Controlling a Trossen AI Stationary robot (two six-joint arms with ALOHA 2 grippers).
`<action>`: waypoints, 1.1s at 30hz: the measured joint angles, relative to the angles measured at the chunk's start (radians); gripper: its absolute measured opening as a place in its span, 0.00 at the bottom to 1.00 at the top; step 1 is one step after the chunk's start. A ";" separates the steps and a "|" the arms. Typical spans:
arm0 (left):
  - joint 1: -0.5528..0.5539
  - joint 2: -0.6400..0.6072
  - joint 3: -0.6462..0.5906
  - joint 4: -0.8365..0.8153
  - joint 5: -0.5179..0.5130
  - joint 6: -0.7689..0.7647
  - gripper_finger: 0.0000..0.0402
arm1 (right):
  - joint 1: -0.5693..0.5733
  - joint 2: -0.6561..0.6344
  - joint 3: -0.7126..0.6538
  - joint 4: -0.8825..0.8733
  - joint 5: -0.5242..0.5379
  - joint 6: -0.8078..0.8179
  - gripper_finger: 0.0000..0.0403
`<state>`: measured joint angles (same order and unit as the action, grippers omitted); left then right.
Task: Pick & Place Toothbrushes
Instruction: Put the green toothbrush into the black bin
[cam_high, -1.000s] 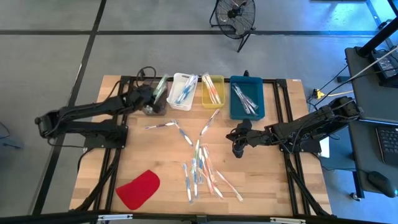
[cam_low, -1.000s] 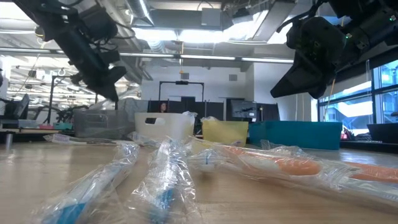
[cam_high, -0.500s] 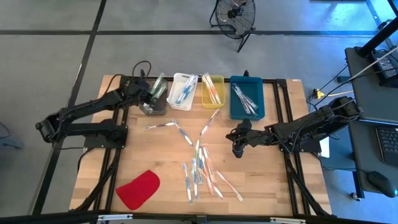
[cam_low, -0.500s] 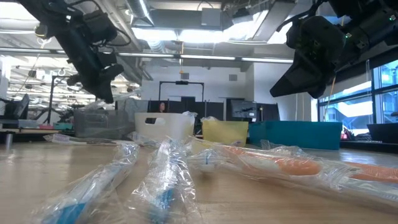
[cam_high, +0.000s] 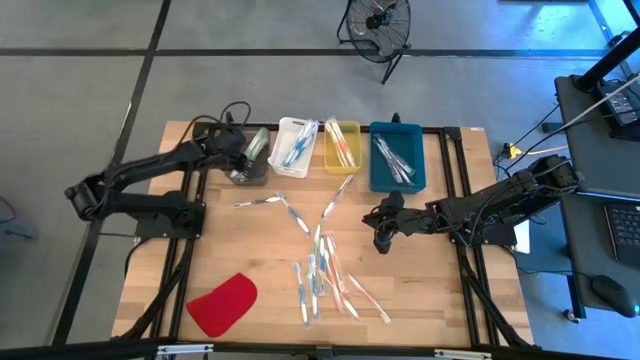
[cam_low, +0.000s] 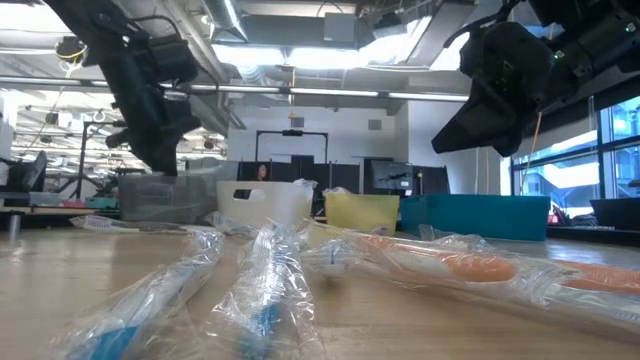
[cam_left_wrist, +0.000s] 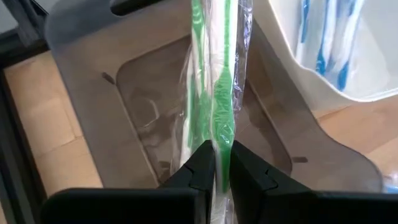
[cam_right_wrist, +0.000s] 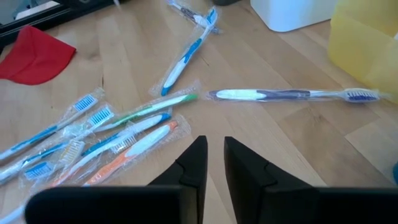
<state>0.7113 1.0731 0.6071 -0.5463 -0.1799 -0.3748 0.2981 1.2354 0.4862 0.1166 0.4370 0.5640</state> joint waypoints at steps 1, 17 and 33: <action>0.000 0.015 0.000 0.004 0.000 0.000 0.07 | 0.000 0.000 0.000 0.002 0.000 0.000 0.14; 0.000 0.117 0.001 0.009 -0.022 -0.005 0.07 | 0.000 0.000 0.000 0.003 0.000 -0.007 0.06; 0.024 0.162 0.001 0.064 -0.029 0.003 0.10 | 0.000 0.000 0.000 0.002 0.000 -0.006 0.05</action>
<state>0.7357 1.2350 0.6083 -0.4825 -0.2086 -0.3717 0.2981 1.2354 0.4862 0.1188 0.4370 0.5575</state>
